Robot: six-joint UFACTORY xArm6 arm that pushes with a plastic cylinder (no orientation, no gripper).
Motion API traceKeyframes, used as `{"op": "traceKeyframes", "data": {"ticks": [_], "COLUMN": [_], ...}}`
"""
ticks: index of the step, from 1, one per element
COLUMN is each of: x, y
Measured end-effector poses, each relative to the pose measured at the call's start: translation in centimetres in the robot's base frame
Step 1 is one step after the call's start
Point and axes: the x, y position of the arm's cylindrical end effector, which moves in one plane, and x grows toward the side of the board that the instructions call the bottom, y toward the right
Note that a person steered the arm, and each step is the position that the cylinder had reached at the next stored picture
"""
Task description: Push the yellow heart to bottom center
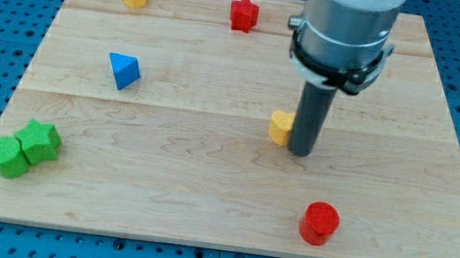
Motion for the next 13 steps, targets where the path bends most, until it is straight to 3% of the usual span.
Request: {"op": "traceKeyframes", "data": {"ticks": [1, 3, 4, 5, 7, 10, 13], "x": [-1.1, -1.9, 2.0, 2.7, -2.9, -0.2, -3.5], "y": [6.8, -5.1, -7.0, -7.3, -8.6, -14.0, -16.9]}}
